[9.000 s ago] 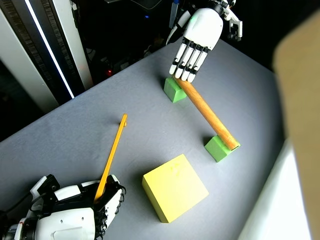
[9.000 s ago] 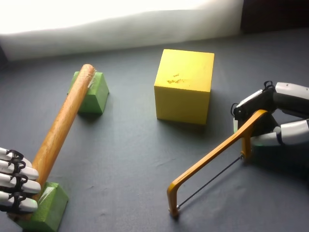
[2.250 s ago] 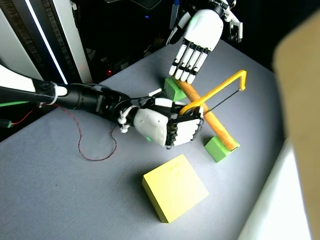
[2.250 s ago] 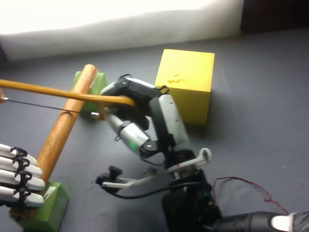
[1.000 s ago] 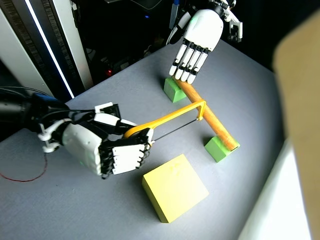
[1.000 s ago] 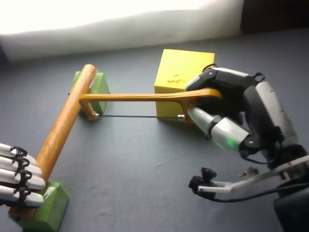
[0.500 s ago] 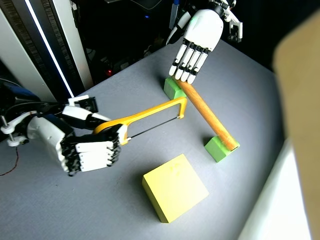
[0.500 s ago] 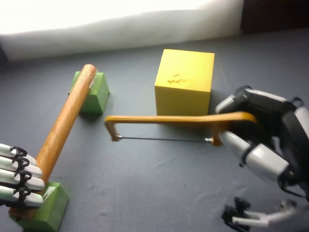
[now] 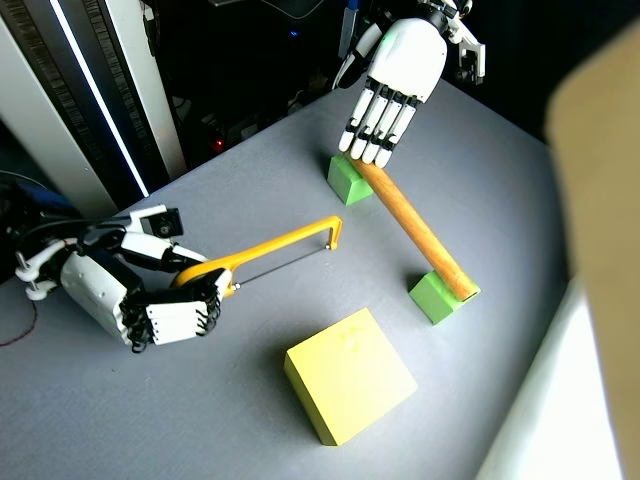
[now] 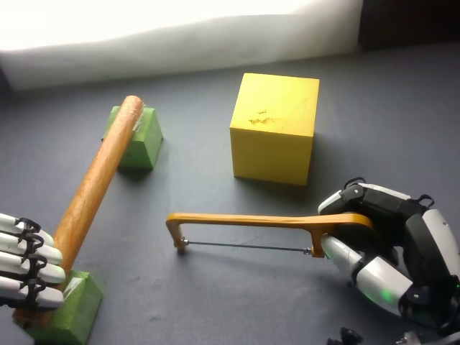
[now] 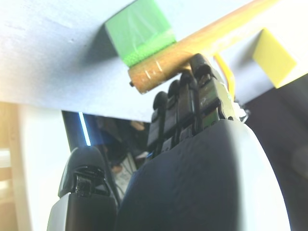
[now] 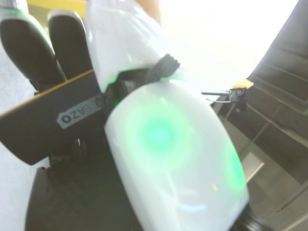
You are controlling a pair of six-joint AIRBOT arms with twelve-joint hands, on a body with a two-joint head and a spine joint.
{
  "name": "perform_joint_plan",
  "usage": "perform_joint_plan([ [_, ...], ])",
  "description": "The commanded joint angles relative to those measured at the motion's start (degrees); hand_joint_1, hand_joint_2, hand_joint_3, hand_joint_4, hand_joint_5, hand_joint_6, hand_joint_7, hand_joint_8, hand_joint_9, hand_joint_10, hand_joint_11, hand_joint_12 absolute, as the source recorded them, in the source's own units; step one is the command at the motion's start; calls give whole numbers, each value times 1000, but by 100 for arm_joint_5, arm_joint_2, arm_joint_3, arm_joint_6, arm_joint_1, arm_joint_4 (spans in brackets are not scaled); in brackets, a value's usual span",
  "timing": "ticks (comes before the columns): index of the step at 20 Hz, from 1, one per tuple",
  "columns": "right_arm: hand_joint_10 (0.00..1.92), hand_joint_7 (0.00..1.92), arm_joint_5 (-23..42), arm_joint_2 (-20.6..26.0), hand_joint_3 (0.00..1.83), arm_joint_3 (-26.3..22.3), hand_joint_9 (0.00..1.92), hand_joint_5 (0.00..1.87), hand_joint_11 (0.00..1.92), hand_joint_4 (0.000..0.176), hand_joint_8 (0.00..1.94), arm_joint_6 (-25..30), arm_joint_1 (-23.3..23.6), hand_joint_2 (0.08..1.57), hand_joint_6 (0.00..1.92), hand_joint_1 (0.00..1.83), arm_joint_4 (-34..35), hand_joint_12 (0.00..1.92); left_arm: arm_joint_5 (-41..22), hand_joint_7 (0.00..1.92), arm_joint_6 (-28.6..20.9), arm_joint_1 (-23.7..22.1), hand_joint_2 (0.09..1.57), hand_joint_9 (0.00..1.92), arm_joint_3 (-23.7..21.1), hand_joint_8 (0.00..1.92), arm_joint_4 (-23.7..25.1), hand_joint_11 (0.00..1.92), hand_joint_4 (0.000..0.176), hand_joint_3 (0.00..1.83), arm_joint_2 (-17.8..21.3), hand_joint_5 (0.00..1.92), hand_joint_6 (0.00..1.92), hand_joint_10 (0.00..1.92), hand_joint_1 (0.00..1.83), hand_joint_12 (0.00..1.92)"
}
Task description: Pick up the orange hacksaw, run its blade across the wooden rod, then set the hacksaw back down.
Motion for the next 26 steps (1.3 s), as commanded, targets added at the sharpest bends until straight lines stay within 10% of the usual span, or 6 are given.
perform_joint_plan([
  [1,1219,951,657,-19,1,5,1003,852,960,0,977,167,74,1120,1010,1379,-352,1263,-165,71,-12,-34,1252,88,0,2,-265,0,0,1,27,106,2,4,116,281],
  [11,994,839,657,-96,0,9,851,806,792,3,1217,243,92,1193,1213,1207,-127,1383,-143,84,44,-63,1251,105,-21,3,-540,0,0,0,25,118,4,6,175,292],
  [12,845,746,658,-91,1,9,768,791,702,0,727,262,79,1206,1251,1132,-128,1448,-144,90,66,-71,1248,112,-20,2,-558,0,0,0,27,120,1,6,184,312],
  [14,463,638,658,-88,0,8,559,613,354,0,168,275,74,1176,289,1093,-128,1455,-144,96,80,-80,1250,109,-30,2,-692,0,0,2,32,113,1,3,121,336],
  [18,50,441,658,-87,0,7,411,582,13,0,0,252,94,1145,25,1021,-183,1305,-163,115,149,-127,1243,132,-42,8,-990,0,0,0,35,124,8,11,158,359],
  [26,0,88,537,231,0,-289,0,561,0,0,0,-62,337,1057,30,863,-320,219,-166,135,251,-313,1246,148,-37,4,-2215,0,0,0,-38,123,1,6,121,382],
])
